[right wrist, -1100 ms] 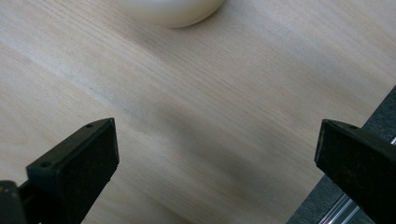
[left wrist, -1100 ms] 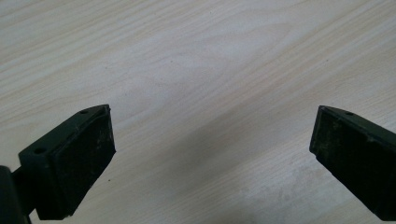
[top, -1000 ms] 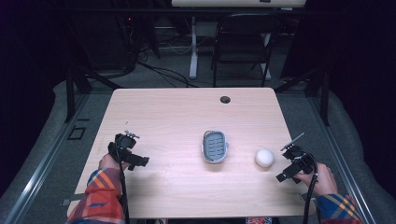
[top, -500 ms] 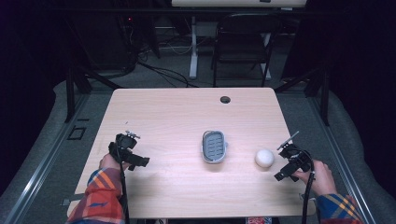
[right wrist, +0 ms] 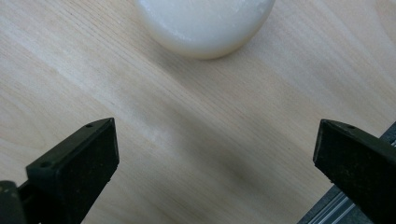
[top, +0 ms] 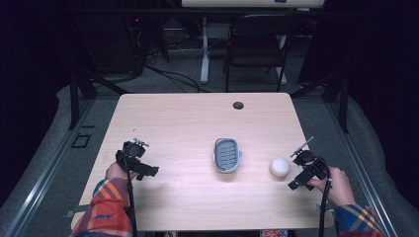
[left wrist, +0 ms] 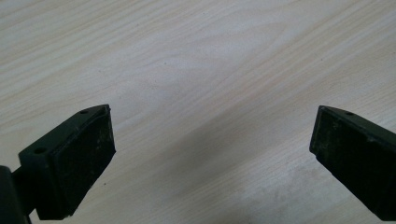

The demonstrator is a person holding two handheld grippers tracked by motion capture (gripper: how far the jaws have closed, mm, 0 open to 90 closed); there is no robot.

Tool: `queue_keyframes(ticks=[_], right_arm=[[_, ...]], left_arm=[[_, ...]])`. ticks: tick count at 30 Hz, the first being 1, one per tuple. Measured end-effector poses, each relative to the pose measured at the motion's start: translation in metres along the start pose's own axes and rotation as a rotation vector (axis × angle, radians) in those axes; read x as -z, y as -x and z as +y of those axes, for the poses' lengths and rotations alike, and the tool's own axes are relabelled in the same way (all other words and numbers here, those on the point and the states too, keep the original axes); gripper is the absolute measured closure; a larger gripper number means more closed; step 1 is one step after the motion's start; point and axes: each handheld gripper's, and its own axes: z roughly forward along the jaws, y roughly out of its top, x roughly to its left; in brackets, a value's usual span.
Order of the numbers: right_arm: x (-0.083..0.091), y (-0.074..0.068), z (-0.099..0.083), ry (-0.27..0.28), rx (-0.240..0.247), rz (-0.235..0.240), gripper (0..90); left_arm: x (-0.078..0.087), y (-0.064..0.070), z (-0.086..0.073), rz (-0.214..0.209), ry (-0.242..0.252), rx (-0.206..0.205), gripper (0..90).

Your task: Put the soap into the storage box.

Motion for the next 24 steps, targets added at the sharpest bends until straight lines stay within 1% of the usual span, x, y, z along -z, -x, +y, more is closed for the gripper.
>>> queue_keyframes(ticks=[1, 7, 9, 10, 11, 13, 18, 20, 21, 22, 23, 24], right_arm=[[-0.002, -0.001, 0.000, 0.037, -0.027, 0.010, 0.0], [-0.002, -0.001, 0.005, 0.026, -0.012, 0.012, 0.0], [0.002, 0.000, 0.009, -0.014, 0.028, 0.004, 0.0], [0.002, 0.000, 0.009, -0.012, 0.029, 0.004, 0.0], [-0.001, -0.003, 0.009, 0.034, -0.005, 0.008, 0.0], [0.003, -0.001, 0.012, -0.009, 0.037, 0.000, 0.0], [0.002, -0.002, 0.016, -0.001, 0.034, 0.005, 0.0], [0.001, -0.004, 0.018, 0.023, 0.022, 0.006, 0.0], [0.005, -0.001, 0.022, -0.034, 0.069, -0.003, 0.0], [0.005, -0.001, 0.022, -0.034, 0.069, -0.003, 0.0], [-0.003, -0.006, 0.018, 0.084, -0.024, 0.019, 0.0], [-0.001, -0.005, 0.020, 0.062, -0.004, 0.015, 0.0]], left_arm=[[0.000, 0.000, 0.000, 0.000, -0.003, -0.003, 0.2], [0.001, 0.000, 0.000, 0.001, 0.001, 0.000, 0.2], [0.001, 0.000, 0.000, 0.001, -0.002, -0.004, 0.2], [0.000, 0.000, 0.000, 0.000, 0.001, -0.001, 0.2], [0.001, 0.000, 0.000, -0.001, 0.000, -0.002, 0.2], [0.001, 0.000, 0.000, -0.001, -0.001, -0.004, 0.2], [0.001, 0.000, 0.000, -0.002, -0.001, -0.006, 0.2], [0.001, 0.000, 0.000, -0.002, -0.001, -0.006, 0.2], [0.000, 0.000, 0.000, -0.003, -0.001, -0.006, 0.2], [0.000, 0.000, 0.000, -0.003, -0.001, -0.006, 0.2], [0.000, 0.001, 0.000, -0.002, -0.001, -0.005, 0.2], [0.001, 0.001, 0.000, -0.003, -0.002, -0.007, 0.2]])
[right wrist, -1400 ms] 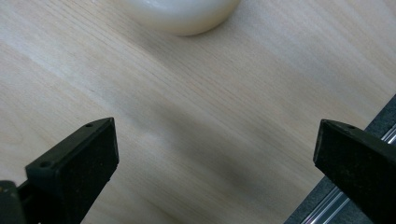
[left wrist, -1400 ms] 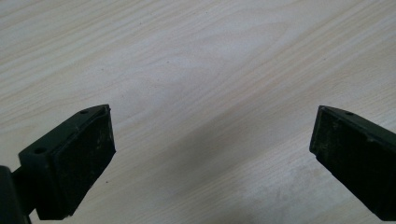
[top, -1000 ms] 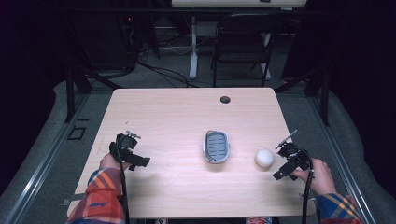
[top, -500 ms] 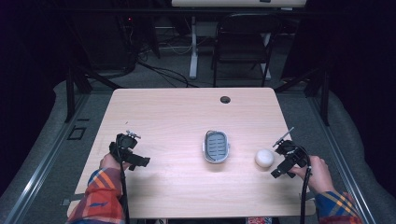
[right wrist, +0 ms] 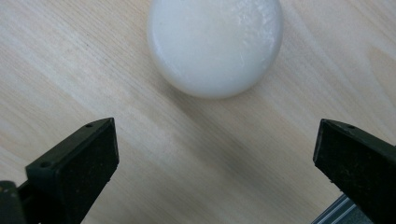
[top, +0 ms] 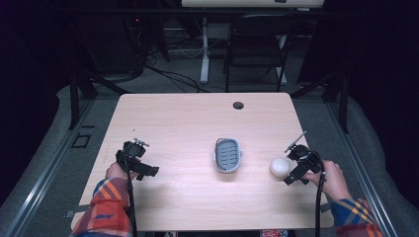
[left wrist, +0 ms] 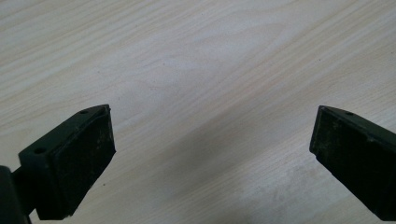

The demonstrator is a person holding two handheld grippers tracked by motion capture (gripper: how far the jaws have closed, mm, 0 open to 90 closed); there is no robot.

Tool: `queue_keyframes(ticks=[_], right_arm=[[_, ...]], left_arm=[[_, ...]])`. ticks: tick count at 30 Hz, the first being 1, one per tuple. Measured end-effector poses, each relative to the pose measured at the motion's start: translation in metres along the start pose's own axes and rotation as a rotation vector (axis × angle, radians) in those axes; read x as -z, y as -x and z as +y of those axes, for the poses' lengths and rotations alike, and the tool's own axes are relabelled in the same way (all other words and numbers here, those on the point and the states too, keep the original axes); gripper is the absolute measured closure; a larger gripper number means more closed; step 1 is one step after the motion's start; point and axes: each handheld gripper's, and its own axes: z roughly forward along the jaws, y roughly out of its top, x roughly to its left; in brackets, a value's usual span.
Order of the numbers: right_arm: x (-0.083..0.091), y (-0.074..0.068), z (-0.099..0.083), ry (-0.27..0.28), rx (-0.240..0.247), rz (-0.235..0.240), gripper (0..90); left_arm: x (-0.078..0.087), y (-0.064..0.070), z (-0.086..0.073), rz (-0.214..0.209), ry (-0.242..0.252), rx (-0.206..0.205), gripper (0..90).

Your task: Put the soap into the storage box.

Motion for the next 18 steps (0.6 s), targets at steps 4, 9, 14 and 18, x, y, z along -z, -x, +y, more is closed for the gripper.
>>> queue_keyframes(ticks=[4, 9, 14, 18], right_arm=[[0.005, 0.003, 0.009, -0.082, 0.063, -0.007, 0.0], [0.008, 0.005, 0.019, -0.135, 0.117, -0.013, 0.0], [-0.004, -0.002, 0.019, 0.016, -0.006, 0.032, 0.0], [-0.001, 0.000, 0.027, -0.046, 0.049, 0.025, 0.0]], left_arm=[[0.000, 0.000, 0.000, 0.000, 0.002, 0.000, 0.2], [0.000, 0.000, 0.000, 0.001, 0.000, -0.002, 0.2], [-0.001, 0.001, 0.000, 0.001, -0.002, -0.005, 0.2], [-0.001, 0.001, 0.000, -0.001, -0.003, -0.005, 0.2]])
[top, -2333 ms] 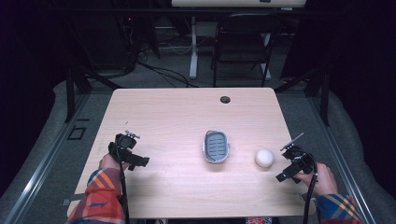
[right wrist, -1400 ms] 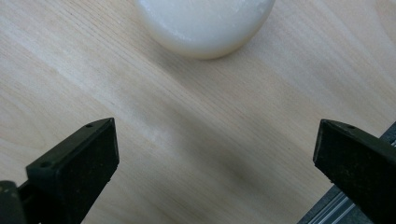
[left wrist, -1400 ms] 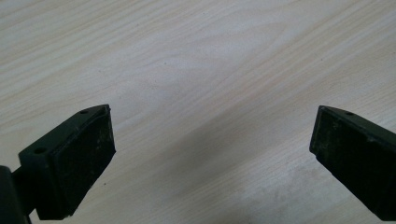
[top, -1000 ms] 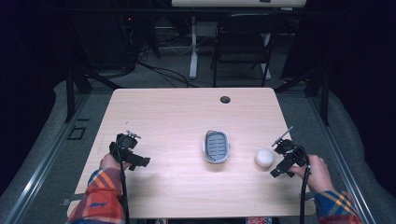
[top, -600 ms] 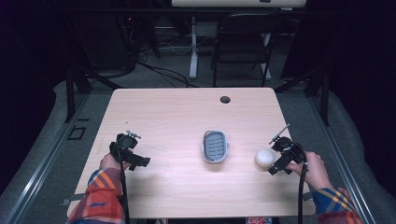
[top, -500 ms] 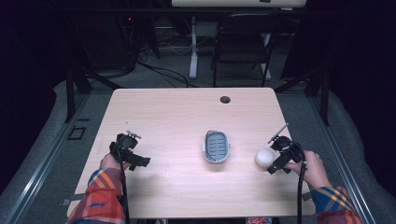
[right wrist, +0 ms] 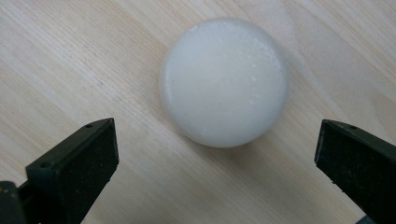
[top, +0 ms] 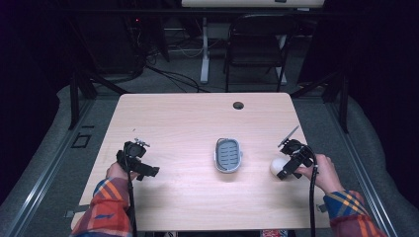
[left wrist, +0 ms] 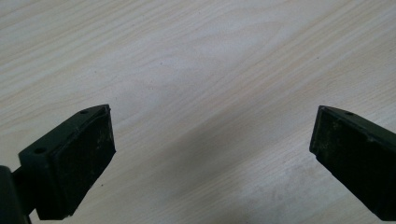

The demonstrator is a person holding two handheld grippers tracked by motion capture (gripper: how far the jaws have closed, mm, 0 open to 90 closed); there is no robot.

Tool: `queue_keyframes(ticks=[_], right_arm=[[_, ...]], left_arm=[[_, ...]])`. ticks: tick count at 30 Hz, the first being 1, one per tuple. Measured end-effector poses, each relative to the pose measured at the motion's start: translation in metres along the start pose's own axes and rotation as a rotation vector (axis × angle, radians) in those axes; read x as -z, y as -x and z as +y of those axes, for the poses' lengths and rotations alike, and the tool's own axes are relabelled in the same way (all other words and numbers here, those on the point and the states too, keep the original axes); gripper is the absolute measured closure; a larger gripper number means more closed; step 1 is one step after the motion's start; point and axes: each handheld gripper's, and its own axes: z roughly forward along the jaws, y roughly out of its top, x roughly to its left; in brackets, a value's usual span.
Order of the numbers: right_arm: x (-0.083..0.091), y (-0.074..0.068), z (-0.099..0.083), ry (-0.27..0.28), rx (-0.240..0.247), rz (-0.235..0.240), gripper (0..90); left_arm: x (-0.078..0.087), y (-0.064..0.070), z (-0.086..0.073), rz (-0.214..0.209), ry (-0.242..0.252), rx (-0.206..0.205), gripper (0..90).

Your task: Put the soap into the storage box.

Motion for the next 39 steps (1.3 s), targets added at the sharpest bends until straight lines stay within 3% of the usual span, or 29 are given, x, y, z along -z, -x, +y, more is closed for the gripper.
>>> queue_keyframes(ticks=[4, 5, 6, 7, 8, 9, 10, 11, 12, 14, 18, 19, 22, 23, 24, 29, 30, 31, 34, 37, 38, 39], right_arm=[[-0.001, 0.000, 0.006, -0.021, 0.016, -0.004, 0.0], [-0.004, -0.001, 0.008, -0.004, -0.003, 0.006, 0.0], [-0.002, 0.000, 0.010, -0.028, 0.016, 0.004, 0.0], [-0.005, -0.001, 0.009, 0.010, -0.016, 0.014, 0.0], [-0.002, 0.001, 0.013, -0.050, 0.032, 0.004, 0.0], [-0.006, -0.001, 0.013, -0.003, -0.008, 0.012, 0.0], [-0.004, 0.001, 0.016, -0.040, 0.021, 0.002, 0.0], [-0.008, -0.002, 0.015, 0.017, -0.031, 0.021, 0.0], [-0.006, 0.000, 0.017, -0.019, -0.002, 0.012, 0.0], [-0.008, 0.000, 0.018, -0.012, -0.014, 0.013, 0.0], [-0.007, 0.003, 0.023, -0.051, -0.001, 0.004, 0.0], [-0.009, 0.002, 0.022, -0.019, -0.028, 0.008, 0.0], [-0.006, 0.004, 0.026, -0.060, -0.003, 0.003, 1.5], [-0.012, 0.000, 0.024, 0.017, -0.057, 0.012, 4.9], [-0.010, 0.002, 0.026, -0.023, -0.024, 0.007, 6.3], [-0.011, 0.002, 0.030, -0.054, -0.004, 0.008, 9.8], [-0.014, 0.000, 0.029, -0.023, -0.029, 0.019, 10.9], [-0.013, 0.001, 0.032, -0.051, -0.012, 0.020, 13.1], [-0.014, 0.001, 0.033, -0.059, -0.009, 0.010, 14.5], [-0.018, 0.000, 0.033, -0.035, -0.036, 0.017, 15.3], [-0.015, 0.001, 0.035, -0.078, -0.007, 0.004, 15.7], [-0.018, 0.001, 0.036, -0.070, -0.013, -0.001, 16.4]], left_arm=[[0.000, 0.000, 0.000, 0.001, 0.000, -0.001, 0.2], [0.000, 0.000, 0.000, 0.001, 0.000, -0.001, 0.2], [0.000, 0.000, 0.000, 0.001, 0.000, -0.001, 0.2], [0.000, 0.000, 0.000, 0.001, 0.000, -0.001, 0.2], [0.000, 0.000, 0.000, 0.001, -0.002, -0.002, 0.2], [0.000, 0.000, 0.000, 0.001, -0.002, -0.001, 0.2], [0.000, 0.000, 0.000, 0.001, -0.001, -0.001, 0.2], [0.000, 0.000, 0.000, 0.002, 0.000, 0.000, 0.2], [0.000, 0.000, 0.000, 0.002, 0.000, 0.000, 0.2], [0.000, 0.000, 0.000, 0.002, 0.000, 0.000, 0.2], [0.000, 0.000, 0.000, 0.002, 0.001, 0.002, 0.2], [0.000, 0.000, 0.000, 0.002, 0.001, 0.002, 0.2], [0.001, 0.000, 0.000, 0.000, -0.006, -0.003, 0.2], [0.000, 0.000, 0.000, 0.000, -0.003, 0.001, 0.2], [0.000, 0.000, 0.000, 0.000, -0.003, 0.001, 0.2], [0.001, 0.000, 0.000, -0.006, 0.007, -0.001, 0.2], [0.001, 0.000, 0.000, -0.006, 0.005, -0.003, 0.2], [0.000, 0.000, 0.000, -0.007, 0.005, 0.000, 0.2], [0.000, 0.000, 0.000, -0.008, 0.005, 0.000, 0.2], [0.000, 0.000, 0.000, -0.009, 0.003, 0.000, 0.2], [0.000, 0.000, 0.000, -0.011, 0.003, 0.000, 0.2], [0.000, 0.000, 0.001, -0.012, -0.001, 0.000, 0.2]])
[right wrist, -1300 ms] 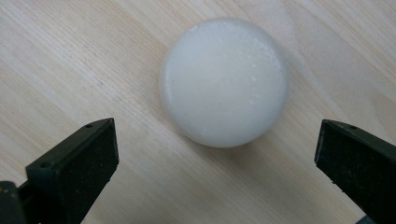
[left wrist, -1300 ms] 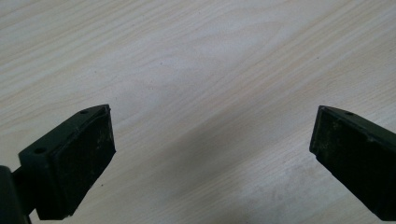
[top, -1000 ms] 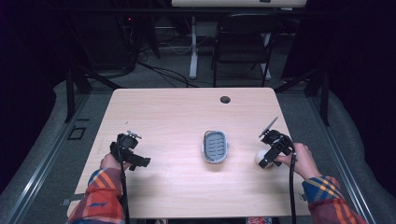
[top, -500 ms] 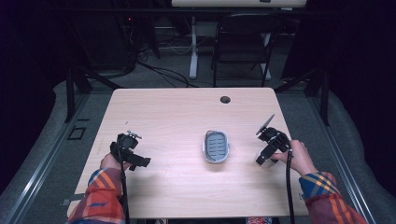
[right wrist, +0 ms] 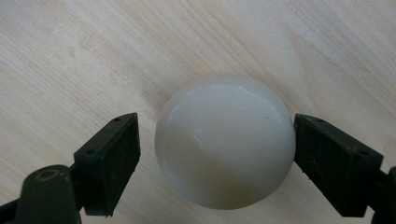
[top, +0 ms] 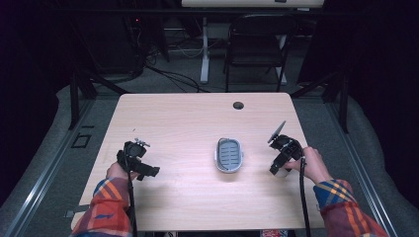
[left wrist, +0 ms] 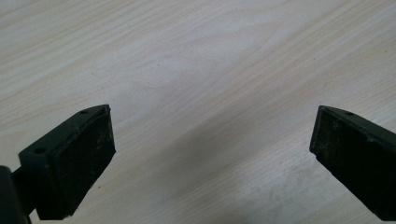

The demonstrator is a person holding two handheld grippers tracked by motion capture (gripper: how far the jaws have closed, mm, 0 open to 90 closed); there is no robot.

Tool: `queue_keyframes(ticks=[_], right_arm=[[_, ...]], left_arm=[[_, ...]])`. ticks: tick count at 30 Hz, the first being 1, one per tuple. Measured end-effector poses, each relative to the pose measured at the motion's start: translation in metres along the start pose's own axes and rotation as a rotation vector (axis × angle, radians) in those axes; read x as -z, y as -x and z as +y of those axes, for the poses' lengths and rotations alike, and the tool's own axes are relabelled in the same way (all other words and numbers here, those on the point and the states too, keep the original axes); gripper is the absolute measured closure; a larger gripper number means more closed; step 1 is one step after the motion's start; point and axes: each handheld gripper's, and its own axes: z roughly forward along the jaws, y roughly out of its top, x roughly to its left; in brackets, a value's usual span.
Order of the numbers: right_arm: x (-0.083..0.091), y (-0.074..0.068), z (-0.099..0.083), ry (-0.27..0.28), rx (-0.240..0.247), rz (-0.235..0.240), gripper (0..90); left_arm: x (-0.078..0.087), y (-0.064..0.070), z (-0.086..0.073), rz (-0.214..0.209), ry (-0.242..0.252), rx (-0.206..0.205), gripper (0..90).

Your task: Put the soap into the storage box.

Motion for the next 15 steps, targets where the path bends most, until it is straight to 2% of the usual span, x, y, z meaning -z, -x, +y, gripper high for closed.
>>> queue_keyframes(ticks=[2, 3, 5, 6, 7, 9, 12, 13, 14, 15], right_arm=[[0.0014, 0.0009, 0.0022, -0.032, 0.019, -0.003, 17.1], [-0.0022, -0.0012, 0.0008, 0.011, -0.016, 0.005, 17.6], [-0.0037, -0.0017, 0.0006, 0.026, -0.024, 0.004, 18.1], [-0.0017, -0.0005, 0.0026, -0.009, -0.004, -0.007, 18.9], [-0.0018, -0.0004, 0.0027, -0.010, -0.003, -0.006, 18.7], [0.0000, 0.0012, 0.0042, -0.049, 0.022, -0.011, 18.9], [-0.0008, 0.0012, 0.0042, -0.050, 0.021, -0.004, 19.2], [-0.0034, -0.0001, 0.0029, -0.018, -0.004, 0.003, 20.2], [-0.0034, 0.0000, 0.0029, -0.021, -0.002, 0.001, 20.9], [-0.0019, 0.0008, 0.0040, -0.045, 0.014, -0.005, 22.5]], left_arm=[[-0.0001, -0.0001, 0.0001, 0.000, -0.001, -0.002, 0.2], [-0.0002, -0.0002, 0.0001, 0.001, -0.002, -0.002, 0.2], [-0.0002, -0.0002, 0.0000, 0.000, -0.002, -0.001, 0.2], [-0.0001, -0.0002, 0.0000, 0.000, -0.001, -0.002, 0.2], [-0.0002, -0.0002, -0.0001, -0.001, 0.004, -0.001, 0.2], [-0.0001, -0.0001, -0.0001, -0.001, 0.004, 0.000, 0.2], [-0.0001, -0.0001, -0.0001, -0.002, 0.004, 0.000, 0.2], [-0.0001, 0.0000, -0.0002, -0.002, 0.004, 0.001, 0.2], [-0.0001, -0.0001, -0.0001, -0.002, 0.004, -0.001, 0.2], [-0.0001, -0.0001, -0.0001, -0.002, 0.004, -0.001, 0.2]])
